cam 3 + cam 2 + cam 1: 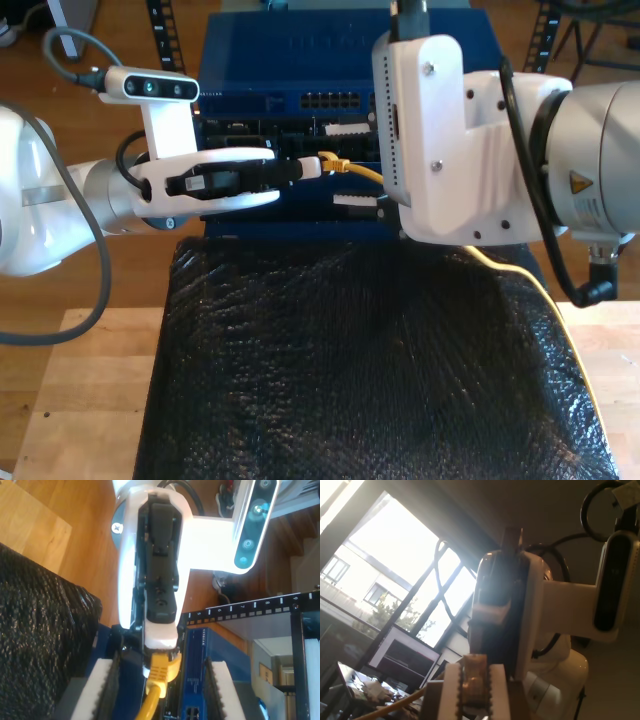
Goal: Grab the cable and plug it in
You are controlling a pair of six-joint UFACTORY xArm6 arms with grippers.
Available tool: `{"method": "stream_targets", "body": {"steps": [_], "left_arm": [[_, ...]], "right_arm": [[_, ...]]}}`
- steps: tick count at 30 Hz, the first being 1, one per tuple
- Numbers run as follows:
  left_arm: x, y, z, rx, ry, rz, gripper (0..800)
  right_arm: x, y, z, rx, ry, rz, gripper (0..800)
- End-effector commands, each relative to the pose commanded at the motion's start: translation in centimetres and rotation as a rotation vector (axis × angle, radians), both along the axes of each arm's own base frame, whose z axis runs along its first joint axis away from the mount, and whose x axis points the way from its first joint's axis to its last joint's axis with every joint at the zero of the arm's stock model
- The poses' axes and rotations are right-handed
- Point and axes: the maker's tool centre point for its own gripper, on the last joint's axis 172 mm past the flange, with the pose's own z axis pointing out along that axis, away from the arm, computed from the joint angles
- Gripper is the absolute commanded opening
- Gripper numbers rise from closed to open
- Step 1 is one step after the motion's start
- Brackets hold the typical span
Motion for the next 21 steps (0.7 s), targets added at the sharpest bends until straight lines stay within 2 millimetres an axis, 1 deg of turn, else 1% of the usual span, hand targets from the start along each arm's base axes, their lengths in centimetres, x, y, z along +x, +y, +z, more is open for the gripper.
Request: {"method": "stream_targets", "body": {"steps": [8,11,17,21], "left_arm": [[0.17,0.02,0.16,-0.014,-0.027,0.019,5],[0.14,0.01,0.20,-0.016,-0.034,0.021,5],[0.10,0.04,0.28,-0.019,-0.036,0.021,5],[0.04,0.05,0.28,-0.019,-0.036,0.018,5]], "right_arm": [[0.01,0.05,-0.05,0.004,0.005,0.000,408],[0.01,0.05,-0.05,0.004,0.005,0.000,384],[0.01,0.05,-0.05,0.004,0.005,0.000,381],[0.03,0.04,-0.01,0.006,0.005,-0.002,348]]}}
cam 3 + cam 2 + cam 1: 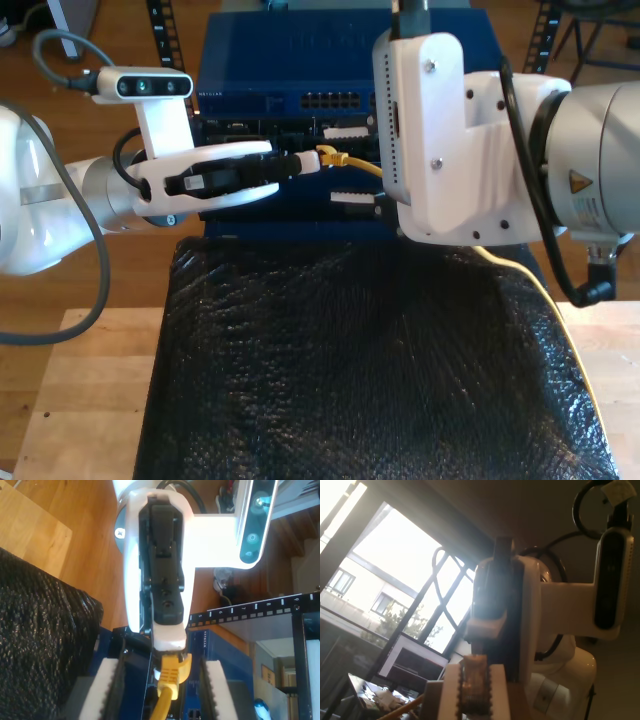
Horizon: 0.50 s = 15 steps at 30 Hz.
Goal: Grab the cable and plug it in
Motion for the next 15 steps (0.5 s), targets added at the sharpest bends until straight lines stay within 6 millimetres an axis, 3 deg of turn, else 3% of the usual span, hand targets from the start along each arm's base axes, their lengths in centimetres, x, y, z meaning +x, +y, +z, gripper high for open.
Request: {"method": "stream_targets", "body": {"steps": [4,15], "left_arm": [[0.03,-0.01,-0.03,0.001,0.000,0.001,5],[-0.17,-0.01,0.07,-0.003,0.005,-0.008,5]], "right_arm": [[-0.02,-0.01,0.12,0.005,0.000,-0.001,285],[-0.06,0.13,0.08,0.026,0.017,-0.003,267]]}}
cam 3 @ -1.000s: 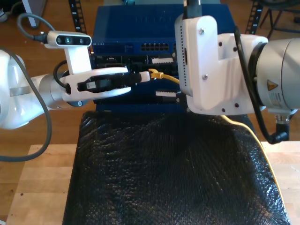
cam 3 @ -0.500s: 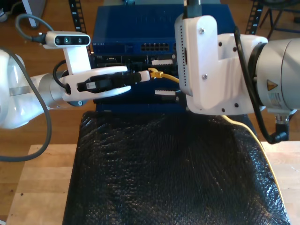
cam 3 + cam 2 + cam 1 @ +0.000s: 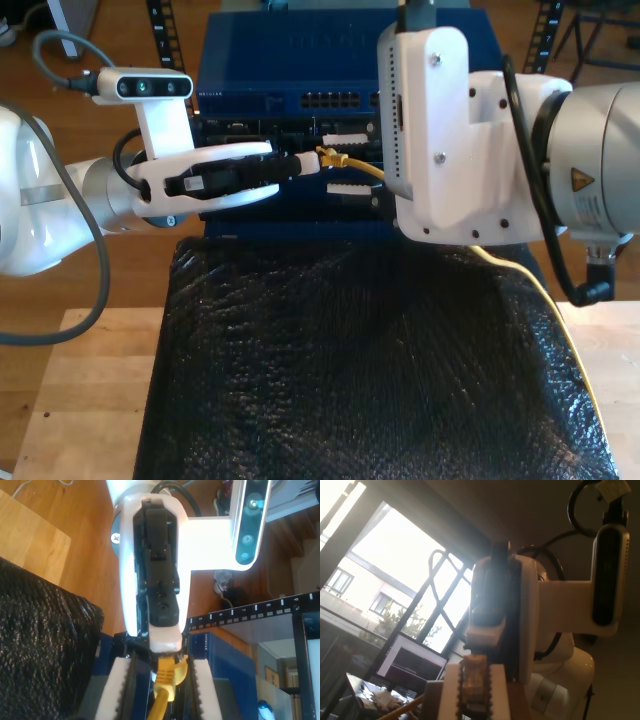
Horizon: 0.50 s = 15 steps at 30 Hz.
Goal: Grab the cable and plug it in
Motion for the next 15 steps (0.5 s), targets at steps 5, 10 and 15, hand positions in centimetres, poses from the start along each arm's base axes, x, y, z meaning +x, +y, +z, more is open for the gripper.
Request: {"method": "stream_targets", "body": {"steps": [5,10,15], "left_arm": [[-0.04,0.01,0.03,0.001,0.001,-0.003,3],[-0.04,0.01,0.03,0.001,0.001,-0.003,3],[-0.29,0.05,0.24,-0.005,-0.002,-0.013,3]], "right_arm": [[0.31,-0.18,0.49,0.011,-0.016,-0.012,266],[0.43,-0.24,0.67,0.014,-0.022,-0.016,247],[0.43,-0.25,0.57,0.012,-0.021,-0.016,247]]}}
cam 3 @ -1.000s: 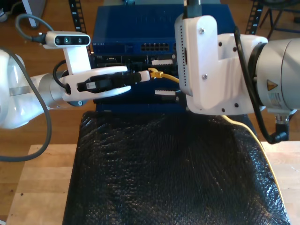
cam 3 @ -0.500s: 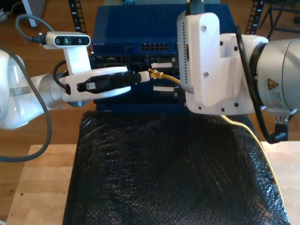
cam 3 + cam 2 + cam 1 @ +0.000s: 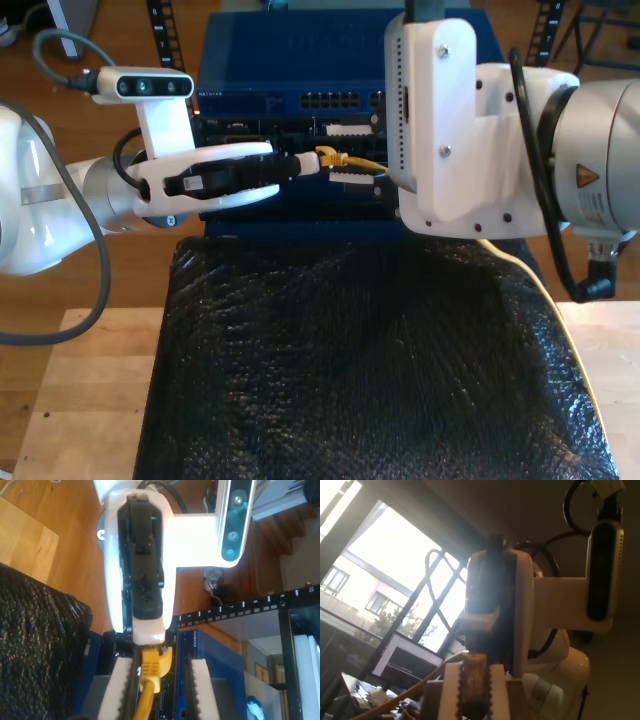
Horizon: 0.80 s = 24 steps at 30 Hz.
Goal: Grab the cable and plug it in
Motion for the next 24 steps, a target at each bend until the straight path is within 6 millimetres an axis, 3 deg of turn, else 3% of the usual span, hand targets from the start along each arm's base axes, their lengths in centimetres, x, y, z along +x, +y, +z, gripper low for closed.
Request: {"method": "stream_targets", "body": {"steps": [24], "left_arm": [[-0.42,0.14,0.41,-0.004,0.016,-0.029,3]], "right_arm": [[-0.59,0.48,-0.02,0.002,0.000,0.016,247]]}}
